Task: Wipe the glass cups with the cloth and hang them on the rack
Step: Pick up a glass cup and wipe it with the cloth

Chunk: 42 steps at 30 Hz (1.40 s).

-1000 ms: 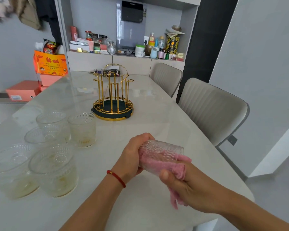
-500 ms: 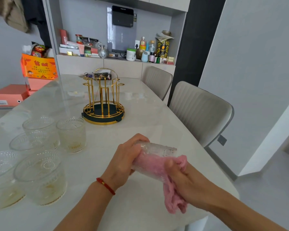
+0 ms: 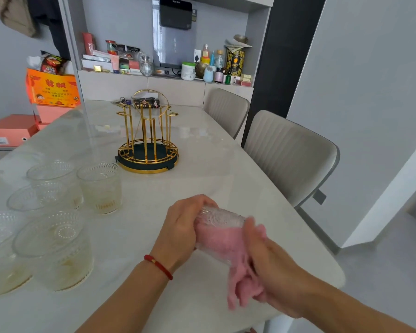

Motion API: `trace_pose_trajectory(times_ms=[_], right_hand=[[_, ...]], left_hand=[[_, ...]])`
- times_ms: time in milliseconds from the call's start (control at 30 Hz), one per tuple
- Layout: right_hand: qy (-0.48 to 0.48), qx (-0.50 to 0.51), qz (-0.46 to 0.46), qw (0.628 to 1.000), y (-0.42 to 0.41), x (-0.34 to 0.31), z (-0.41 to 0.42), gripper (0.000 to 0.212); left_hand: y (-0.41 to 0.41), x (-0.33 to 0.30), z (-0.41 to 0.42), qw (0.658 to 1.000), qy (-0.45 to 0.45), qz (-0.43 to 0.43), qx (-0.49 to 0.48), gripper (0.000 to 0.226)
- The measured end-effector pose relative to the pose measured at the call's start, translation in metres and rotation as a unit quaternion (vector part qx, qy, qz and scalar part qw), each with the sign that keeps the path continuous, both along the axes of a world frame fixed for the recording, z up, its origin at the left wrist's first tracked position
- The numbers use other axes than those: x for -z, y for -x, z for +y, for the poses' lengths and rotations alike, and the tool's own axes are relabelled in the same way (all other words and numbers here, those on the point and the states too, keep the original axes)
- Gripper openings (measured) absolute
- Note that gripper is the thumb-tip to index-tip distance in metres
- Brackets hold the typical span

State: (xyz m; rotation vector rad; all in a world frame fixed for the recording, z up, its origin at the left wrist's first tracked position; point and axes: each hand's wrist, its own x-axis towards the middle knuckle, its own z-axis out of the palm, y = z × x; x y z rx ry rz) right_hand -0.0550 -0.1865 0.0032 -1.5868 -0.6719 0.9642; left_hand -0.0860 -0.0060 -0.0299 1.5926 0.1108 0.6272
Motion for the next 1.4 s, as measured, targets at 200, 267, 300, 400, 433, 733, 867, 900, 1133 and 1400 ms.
trace_pose_trajectory(times_ms=[200,267,300,400,433,733,867,900,1133,1400], right_hand=[[-0.050,0.050,0.181,0.981,-0.013,-0.002,0.004,0.088],[0.043,0.016,-0.025,0.999,-0.015,-0.015,0.001,0.089],[0.061,-0.011,-0.146,0.987,-0.016,-0.022,0.002,0.093],[0.064,-0.076,-0.345,0.933,-0.026,-0.024,0.008,0.075],[0.073,-0.093,-0.378,0.918,-0.030,-0.021,0.011,0.067],[-0.025,-0.001,0.059,0.998,-0.007,0.010,0.024,0.101],[-0.125,0.058,0.306,0.942,-0.008,0.008,0.025,0.086],[-0.095,0.056,0.259,0.960,-0.011,0.007,0.023,0.084],[0.057,-0.168,-0.603,0.777,-0.037,-0.018,0.013,0.071],[-0.003,-0.019,-0.053,0.998,-0.009,0.004,0.015,0.104]], left_hand=[[0.000,0.013,0.014,0.968,-0.203,-0.150,-0.020,0.047],[0.000,0.006,0.010,0.993,-0.108,-0.052,0.014,0.043],[0.001,-0.001,0.007,0.999,-0.011,0.041,0.030,0.040],[0.001,-0.008,0.007,0.952,0.194,0.226,0.075,0.048],[0.000,-0.009,0.006,0.947,0.214,0.230,0.066,0.050],[0.002,0.000,0.014,0.998,0.004,-0.046,-0.051,0.047],[0.002,0.011,0.023,0.971,-0.175,-0.155,-0.053,0.048],[0.002,0.011,0.023,0.972,-0.181,-0.148,-0.033,0.046],[0.006,-0.011,0.005,0.966,0.169,0.190,0.041,0.043],[0.006,-0.002,0.010,0.997,-0.014,-0.072,-0.025,0.044]])
